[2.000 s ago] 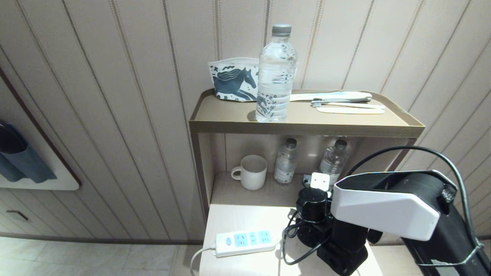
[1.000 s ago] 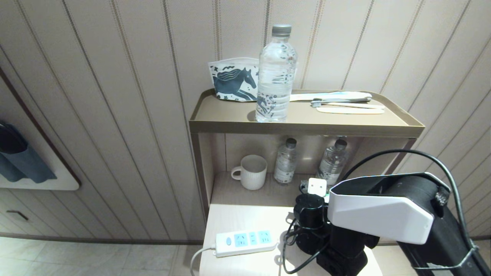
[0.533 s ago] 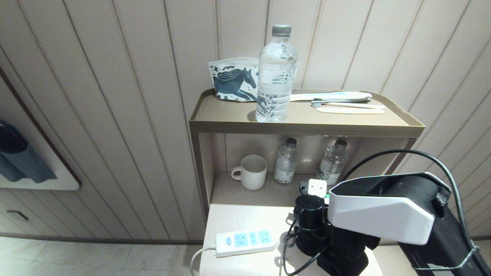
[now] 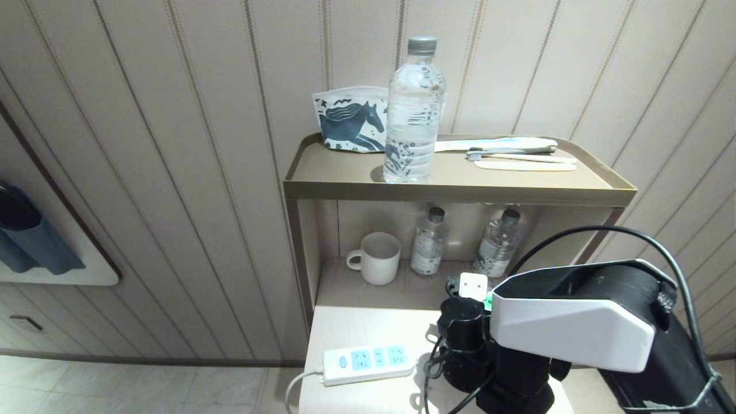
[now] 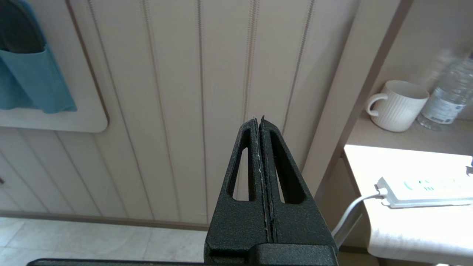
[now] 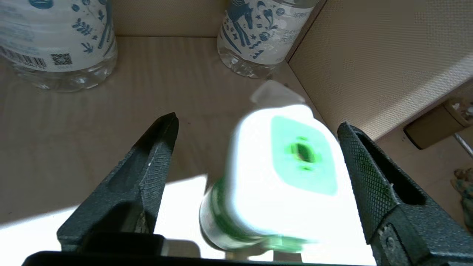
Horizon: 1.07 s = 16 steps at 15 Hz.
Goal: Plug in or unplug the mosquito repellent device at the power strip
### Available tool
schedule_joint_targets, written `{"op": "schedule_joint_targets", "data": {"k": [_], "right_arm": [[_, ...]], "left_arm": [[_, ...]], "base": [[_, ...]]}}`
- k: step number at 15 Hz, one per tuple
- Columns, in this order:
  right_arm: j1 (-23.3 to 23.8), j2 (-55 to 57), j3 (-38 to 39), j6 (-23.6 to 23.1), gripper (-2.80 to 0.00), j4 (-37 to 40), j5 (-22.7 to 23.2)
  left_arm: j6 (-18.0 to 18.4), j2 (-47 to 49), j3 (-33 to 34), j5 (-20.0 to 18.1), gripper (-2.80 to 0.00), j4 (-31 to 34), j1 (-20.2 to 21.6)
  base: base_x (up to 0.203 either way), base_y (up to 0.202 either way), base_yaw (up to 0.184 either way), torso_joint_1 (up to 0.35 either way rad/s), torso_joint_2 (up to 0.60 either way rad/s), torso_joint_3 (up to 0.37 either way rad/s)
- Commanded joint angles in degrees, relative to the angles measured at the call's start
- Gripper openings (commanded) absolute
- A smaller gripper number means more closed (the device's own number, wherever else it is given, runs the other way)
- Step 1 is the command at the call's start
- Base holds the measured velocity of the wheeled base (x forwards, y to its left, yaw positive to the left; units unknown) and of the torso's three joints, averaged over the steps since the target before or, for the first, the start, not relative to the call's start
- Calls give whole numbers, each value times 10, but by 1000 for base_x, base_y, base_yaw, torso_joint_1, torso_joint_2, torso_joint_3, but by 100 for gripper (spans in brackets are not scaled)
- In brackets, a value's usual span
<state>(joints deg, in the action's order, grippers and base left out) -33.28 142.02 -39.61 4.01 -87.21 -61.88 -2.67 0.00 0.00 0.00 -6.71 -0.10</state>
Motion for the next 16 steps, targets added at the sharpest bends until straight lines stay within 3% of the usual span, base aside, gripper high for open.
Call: {"op": "schedule_joint_targets", "data": {"k": [1,6,7,10,12,16], "right_arm": [[-2,-20,14,0,0,-27,-3],[-28,-148,87,-7,0,-27,-3],[-31,-187,109,-13,-280,-27,-3],[-63,-283,240,-33,-280,-27,25],[-113,-341,312,-32,-280,-27,50],[-155,-489,347,-40,-280,30,102]], "left_arm": [[-1,0,0,0,-280,-1,0],[-1,0,0,0,-280,-1,0],[-1,0,0,0,-280,-1,0],[-1,0,0,0,-280,-1,0],[-1,0,0,0,-280,-1,0],[-1,1,0,0,-280,-1,-1]], "base": [[0,0,0,0,0,0],[0,0,0,0,0,0],[0,0,0,0,0,0],[0,0,0,0,0,0],[0,0,0,0,0,0],[0,0,0,0,0,0]]}}
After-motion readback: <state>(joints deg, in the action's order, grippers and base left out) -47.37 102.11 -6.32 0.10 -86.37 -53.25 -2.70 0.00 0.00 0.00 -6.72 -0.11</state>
